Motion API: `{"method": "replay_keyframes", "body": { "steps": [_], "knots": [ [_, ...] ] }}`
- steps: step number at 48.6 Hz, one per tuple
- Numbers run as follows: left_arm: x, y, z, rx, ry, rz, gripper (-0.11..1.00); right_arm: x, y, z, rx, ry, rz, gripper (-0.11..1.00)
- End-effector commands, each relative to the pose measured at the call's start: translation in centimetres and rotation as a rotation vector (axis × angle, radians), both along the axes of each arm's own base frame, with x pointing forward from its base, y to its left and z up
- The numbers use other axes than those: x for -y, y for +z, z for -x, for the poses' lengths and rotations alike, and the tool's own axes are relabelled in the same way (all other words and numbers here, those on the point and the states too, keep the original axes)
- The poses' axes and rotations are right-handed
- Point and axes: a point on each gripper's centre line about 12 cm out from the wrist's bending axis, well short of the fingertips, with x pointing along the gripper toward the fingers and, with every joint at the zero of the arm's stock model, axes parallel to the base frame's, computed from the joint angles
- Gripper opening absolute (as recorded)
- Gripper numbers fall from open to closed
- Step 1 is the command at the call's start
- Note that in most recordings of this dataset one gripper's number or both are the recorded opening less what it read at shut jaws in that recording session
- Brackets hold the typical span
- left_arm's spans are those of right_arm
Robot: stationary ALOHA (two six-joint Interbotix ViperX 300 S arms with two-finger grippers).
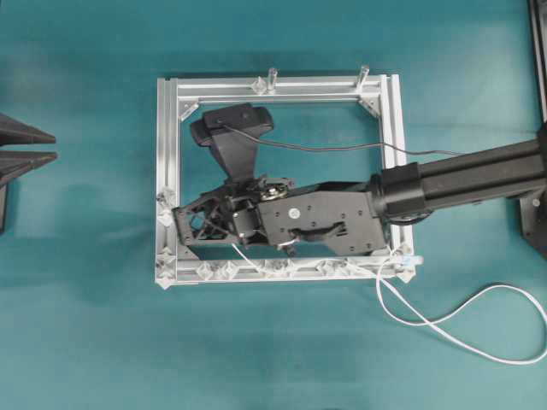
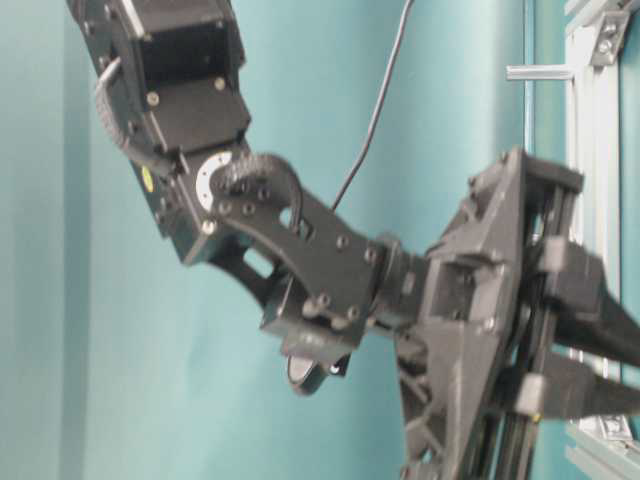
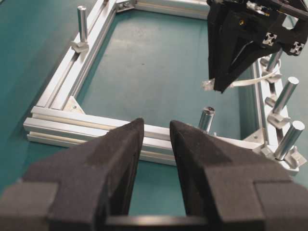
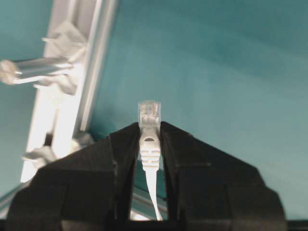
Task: Move the cable alternately left and right between 8 closely spaced pins so it hooks onto each one.
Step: 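Continue pulling the cable left along the bottom rail to the bottom-left corner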
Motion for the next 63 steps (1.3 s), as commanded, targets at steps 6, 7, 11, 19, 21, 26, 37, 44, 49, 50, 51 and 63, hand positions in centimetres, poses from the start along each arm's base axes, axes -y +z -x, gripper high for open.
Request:
{"method": "replay_keyframes", "body": {
  "steps": [6, 7, 11, 19, 21, 26, 37, 44, 49, 50, 51, 63],
  "knots": [
    [-0.1, 0.4, -0.1, 0.009, 0.003, 0.0, 0.34, 0.2, 2.2, -1.7, 0.089, 0.021, -0.001, 0.19],
    [-0.1, 0.4, -0.1, 0.009, 0.003, -0.002, 0.34, 0.3, 2.2, -1.8, 0.092, 0.02, -0.002, 0.19],
    [-0.1, 0.3, -0.1, 0.008, 0.003, 0.0, 0.34, 0.4, 2.3, -2.3, 0.104, 0.022, -0.001, 0.19],
    [-0.1, 0.4, -0.1, 0.009, 0.003, -0.002, 0.34, 0.4, 2.7, -2.8, 0.116, 0.031, 0.005, 0.19],
    [-0.1, 0.4, -0.1, 0.01, 0.003, -0.002, 0.34, 0.3, 2.8, -2.8, 0.119, 0.031, 0.003, 0.19],
    [-0.1, 0.4, -0.1, 0.01, 0.003, -0.002, 0.34, -0.1, 3.0, -2.9, 0.123, 0.036, 0.0, 0.19],
    [-0.1, 0.5, -0.1, 0.012, 0.003, -0.002, 0.34, -1.9, 3.2, -2.9, 0.128, 0.056, -0.02, 0.19],
    [-0.1, 0.4, -0.1, 0.009, 0.003, -0.002, 0.34, -3.1, 2.9, -2.8, 0.122, 0.067, -0.038, 0.19],
    [-0.1, 0.4, -0.1, 0.011, 0.003, -0.001, 0.34, -3.9, 2.8, -2.7, 0.12, 0.078, -0.045, 0.19],
    [-0.1, 0.4, -0.1, 0.011, 0.003, -0.001, 0.34, -4.0, 2.8, -2.7, 0.119, 0.079, -0.047, 0.19],
    [-0.1, 0.4, -0.1, 0.011, 0.004, -0.001, 0.34, -4.2, 2.8, -2.7, 0.121, 0.083, -0.049, 0.19],
    [-0.1, 0.4, -0.1, 0.009, 0.003, 0.0, 0.34, -5.9, 2.5, -2.9, 0.122, 0.108, -0.06, 0.19]
  ]
}}
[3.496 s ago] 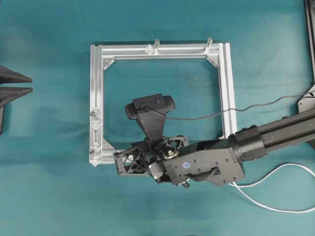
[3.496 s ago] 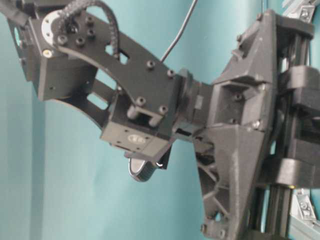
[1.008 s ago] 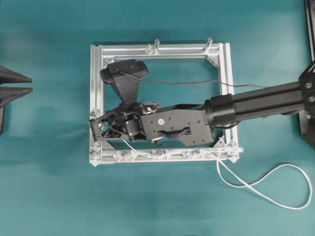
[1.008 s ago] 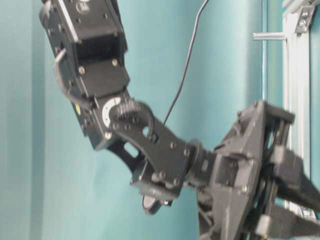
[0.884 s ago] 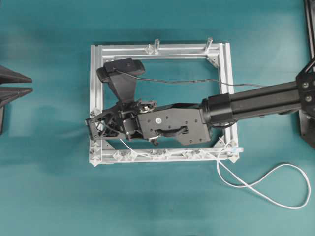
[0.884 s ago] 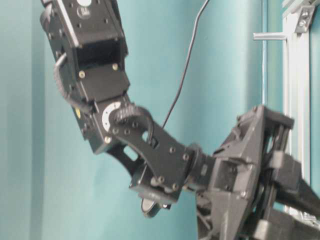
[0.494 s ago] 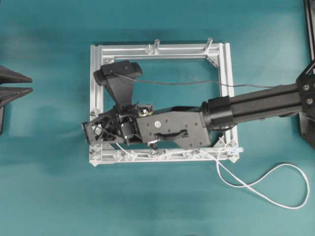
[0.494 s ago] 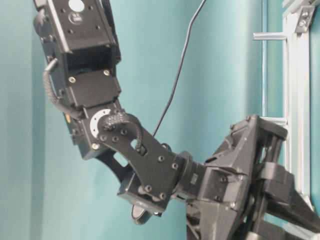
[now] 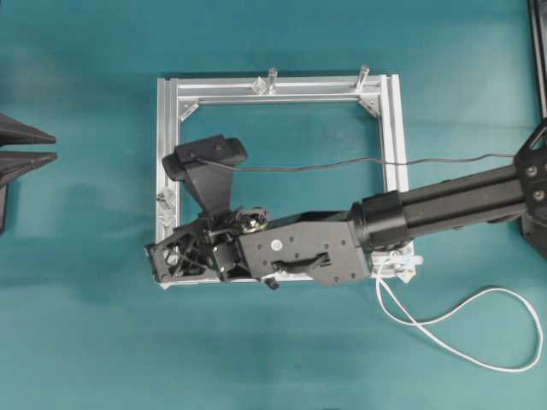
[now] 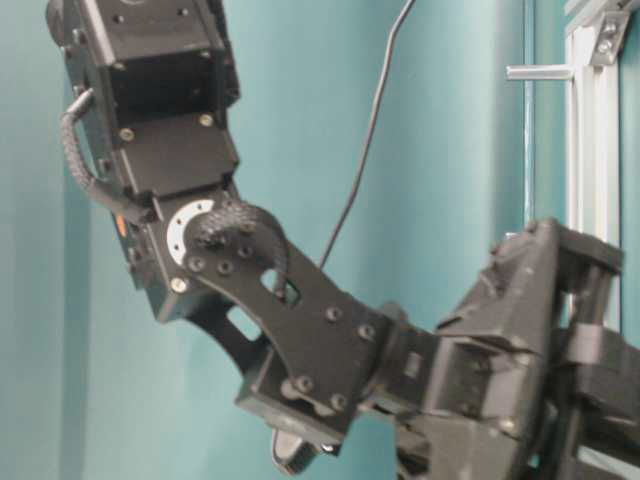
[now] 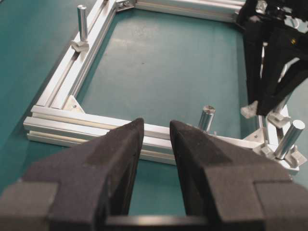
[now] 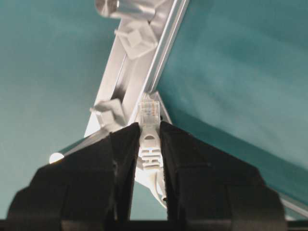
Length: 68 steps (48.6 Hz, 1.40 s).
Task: Move the cable alternately left and right between 8 closely spaced pins so it hooks onto each one.
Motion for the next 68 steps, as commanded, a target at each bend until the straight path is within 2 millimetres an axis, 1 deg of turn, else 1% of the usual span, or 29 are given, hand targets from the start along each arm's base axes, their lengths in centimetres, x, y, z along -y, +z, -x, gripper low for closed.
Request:
{"method": "replay_keyframes", "body": {
  "steps": [1, 22, 52, 59, 68],
  "knots": [
    [-0.1, 0.4, -0.1, 0.009, 0.004, -0.002, 0.34, -1.4, 2.3, -0.5, 0.057, 0.026, -0.013, 0.19],
    [-0.1, 0.5, -0.1, 0.013, 0.005, 0.001, 0.34, -3.4, 2.8, -0.5, 0.065, 0.053, -0.029, 0.19],
    [-0.1, 0.5, -0.1, 0.013, 0.003, 0.001, 0.34, -3.6, 2.7, -0.4, 0.064, 0.056, -0.028, 0.19],
    [-0.1, 0.5, -0.1, 0.014, 0.003, -0.001, 0.34, -3.9, 2.7, -0.4, 0.065, 0.062, -0.029, 0.19],
    [-0.1, 0.4, -0.1, 0.01, 0.003, -0.002, 0.34, -4.8, 2.9, -0.3, 0.069, 0.075, -0.039, 0.19]
  ]
}}
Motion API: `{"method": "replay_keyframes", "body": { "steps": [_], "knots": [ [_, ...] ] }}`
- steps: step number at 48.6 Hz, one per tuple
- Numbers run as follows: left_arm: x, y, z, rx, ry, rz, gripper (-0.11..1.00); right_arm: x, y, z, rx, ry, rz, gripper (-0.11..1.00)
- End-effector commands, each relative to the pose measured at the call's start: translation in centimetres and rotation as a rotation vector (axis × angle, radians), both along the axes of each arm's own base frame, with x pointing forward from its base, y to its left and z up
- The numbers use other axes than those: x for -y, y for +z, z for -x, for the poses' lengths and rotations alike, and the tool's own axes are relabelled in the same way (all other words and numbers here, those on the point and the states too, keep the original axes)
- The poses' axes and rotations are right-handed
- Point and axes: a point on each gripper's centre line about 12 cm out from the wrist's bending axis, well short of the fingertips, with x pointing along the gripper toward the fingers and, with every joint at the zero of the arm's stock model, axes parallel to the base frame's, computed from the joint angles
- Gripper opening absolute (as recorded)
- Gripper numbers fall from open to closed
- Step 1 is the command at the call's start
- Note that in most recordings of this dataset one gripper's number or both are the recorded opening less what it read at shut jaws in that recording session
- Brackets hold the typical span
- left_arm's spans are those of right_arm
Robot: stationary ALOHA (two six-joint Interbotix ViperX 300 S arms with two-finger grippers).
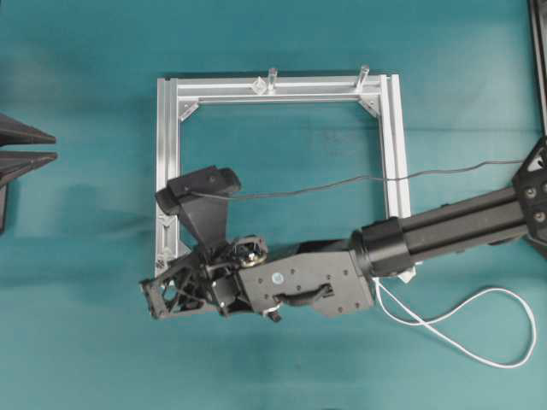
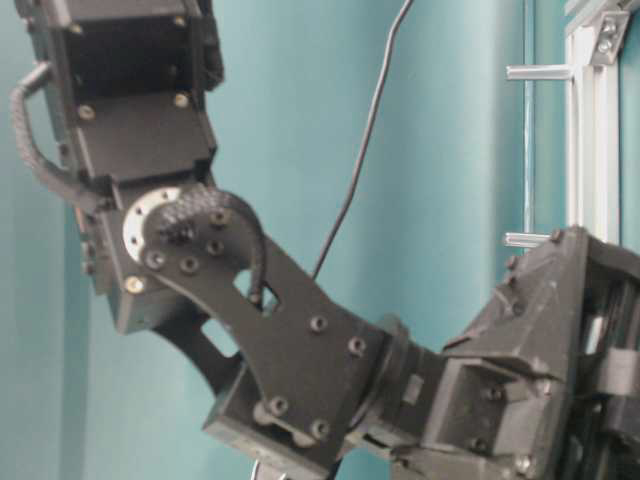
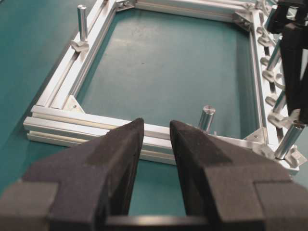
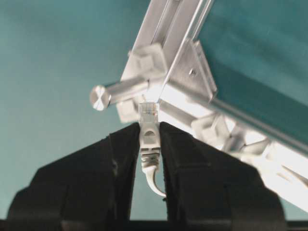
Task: Move the cable alternately left and right between 8 closely spaced pins so it hooks onto each one.
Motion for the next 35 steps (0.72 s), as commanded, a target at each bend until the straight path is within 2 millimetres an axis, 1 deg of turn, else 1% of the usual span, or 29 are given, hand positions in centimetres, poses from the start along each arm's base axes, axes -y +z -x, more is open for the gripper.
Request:
{"method": "replay_keyframes", "body": {
  "steps": [1, 23, 35],
  "knots": [
    [-0.1, 0.5, -0.1, 0.012, 0.004, -0.002, 0.34, -1.2, 2.3, -0.1, 0.051, 0.021, -0.02, 0.19],
    [-0.1, 0.5, -0.1, 0.012, 0.005, -0.001, 0.34, -3.7, 3.1, -0.3, 0.075, 0.055, -0.048, 0.19],
    [-0.1, 0.4, -0.1, 0.011, 0.004, -0.001, 0.34, -4.1, 3.2, -0.9, 0.09, 0.061, -0.058, 0.19]
  ]
}}
